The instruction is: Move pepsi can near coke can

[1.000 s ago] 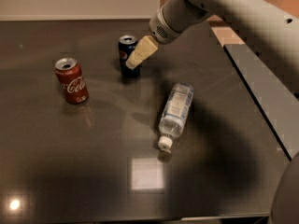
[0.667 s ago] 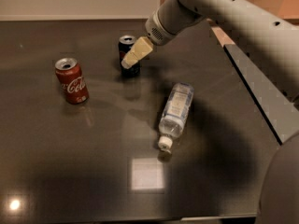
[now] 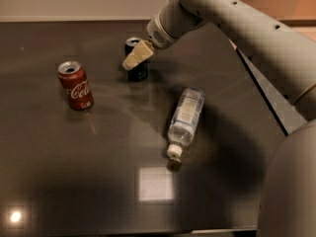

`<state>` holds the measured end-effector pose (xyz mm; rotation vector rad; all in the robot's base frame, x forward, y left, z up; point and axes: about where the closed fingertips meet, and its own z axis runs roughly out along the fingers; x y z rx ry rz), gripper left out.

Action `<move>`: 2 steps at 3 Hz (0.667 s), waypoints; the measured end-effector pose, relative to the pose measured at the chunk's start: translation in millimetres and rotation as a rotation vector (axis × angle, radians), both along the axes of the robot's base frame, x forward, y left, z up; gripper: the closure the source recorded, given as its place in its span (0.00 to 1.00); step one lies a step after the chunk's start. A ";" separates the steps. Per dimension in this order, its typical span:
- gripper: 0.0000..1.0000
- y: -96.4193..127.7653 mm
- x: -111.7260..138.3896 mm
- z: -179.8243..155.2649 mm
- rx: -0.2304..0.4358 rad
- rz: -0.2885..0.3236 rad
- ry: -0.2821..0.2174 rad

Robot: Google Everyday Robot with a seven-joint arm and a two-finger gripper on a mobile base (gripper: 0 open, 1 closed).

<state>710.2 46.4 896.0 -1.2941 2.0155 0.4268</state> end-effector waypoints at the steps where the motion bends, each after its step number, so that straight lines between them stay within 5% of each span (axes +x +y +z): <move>1: 0.41 0.9 1.7 -2.0 0.018 0.008 0.009; 2: 0.64 0.4 -1.2 -2.2 0.036 0.020 0.015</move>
Offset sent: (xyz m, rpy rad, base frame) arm -0.0053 -0.0058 0.0029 0.0625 0.0139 0.0289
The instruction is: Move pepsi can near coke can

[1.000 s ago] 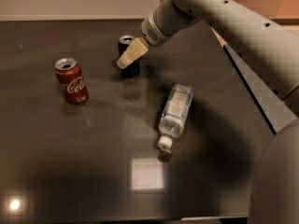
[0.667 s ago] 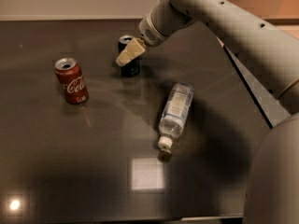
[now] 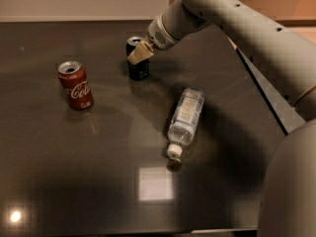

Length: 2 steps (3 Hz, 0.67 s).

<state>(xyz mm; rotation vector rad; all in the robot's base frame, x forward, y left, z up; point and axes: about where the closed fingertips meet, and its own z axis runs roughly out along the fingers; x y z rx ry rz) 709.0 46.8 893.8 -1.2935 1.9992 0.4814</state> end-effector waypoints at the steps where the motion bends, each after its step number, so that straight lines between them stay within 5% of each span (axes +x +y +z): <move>1: 0.87 0.7 -18.6 8.9 0.028 0.044 -0.014; 2: 1.00 7.4 -49.0 18.9 0.057 0.131 -0.011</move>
Offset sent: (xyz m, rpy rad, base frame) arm -0.0910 0.0115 0.0351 0.0944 -0.0079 0.2478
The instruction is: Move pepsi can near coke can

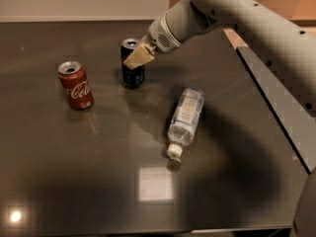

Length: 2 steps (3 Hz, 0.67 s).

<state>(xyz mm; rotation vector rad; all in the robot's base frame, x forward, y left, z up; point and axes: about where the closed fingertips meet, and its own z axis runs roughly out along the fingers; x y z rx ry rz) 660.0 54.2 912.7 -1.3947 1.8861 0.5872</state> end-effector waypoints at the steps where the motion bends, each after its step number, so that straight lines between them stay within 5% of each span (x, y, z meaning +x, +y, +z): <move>1: 1.00 14.7 -33.3 8.2 0.020 0.110 0.002; 2: 1.00 35.7 -58.4 10.2 0.027 0.208 0.000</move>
Offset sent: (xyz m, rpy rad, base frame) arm -0.0884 0.0568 0.0144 0.0347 -0.0076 0.3243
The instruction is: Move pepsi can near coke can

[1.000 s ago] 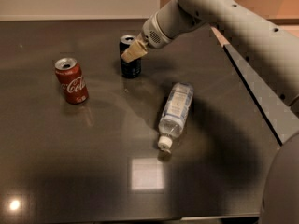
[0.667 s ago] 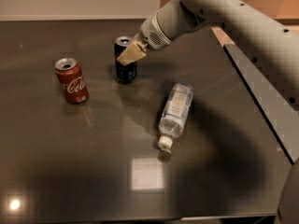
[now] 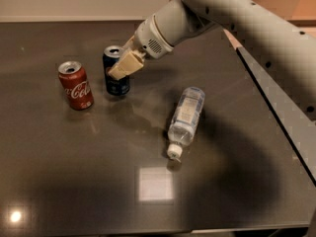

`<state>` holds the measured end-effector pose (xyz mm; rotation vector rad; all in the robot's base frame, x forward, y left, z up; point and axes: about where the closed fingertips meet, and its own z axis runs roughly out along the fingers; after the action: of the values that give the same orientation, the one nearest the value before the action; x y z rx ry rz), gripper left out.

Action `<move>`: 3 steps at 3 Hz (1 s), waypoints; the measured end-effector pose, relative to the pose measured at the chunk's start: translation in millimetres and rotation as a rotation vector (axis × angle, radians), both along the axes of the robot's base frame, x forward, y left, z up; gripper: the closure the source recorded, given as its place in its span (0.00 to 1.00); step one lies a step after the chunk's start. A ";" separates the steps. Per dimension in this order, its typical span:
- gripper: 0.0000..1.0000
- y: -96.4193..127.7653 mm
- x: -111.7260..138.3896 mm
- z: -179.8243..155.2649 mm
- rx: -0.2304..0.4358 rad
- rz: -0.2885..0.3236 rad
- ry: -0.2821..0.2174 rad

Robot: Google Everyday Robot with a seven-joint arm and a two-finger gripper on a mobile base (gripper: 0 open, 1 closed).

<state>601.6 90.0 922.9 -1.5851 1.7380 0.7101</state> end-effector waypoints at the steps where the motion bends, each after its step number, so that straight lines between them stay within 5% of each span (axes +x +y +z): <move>1: 1.00 20.7 -15.3 -1.6 -0.007 0.081 -0.004; 3: 0.58 37.5 -28.0 -17.7 -0.062 0.153 0.014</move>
Offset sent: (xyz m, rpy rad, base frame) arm -0.0295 0.0435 -0.0163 -0.0639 0.0099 0.1684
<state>573.5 127.4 905.2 -1.7741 1.6764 0.7476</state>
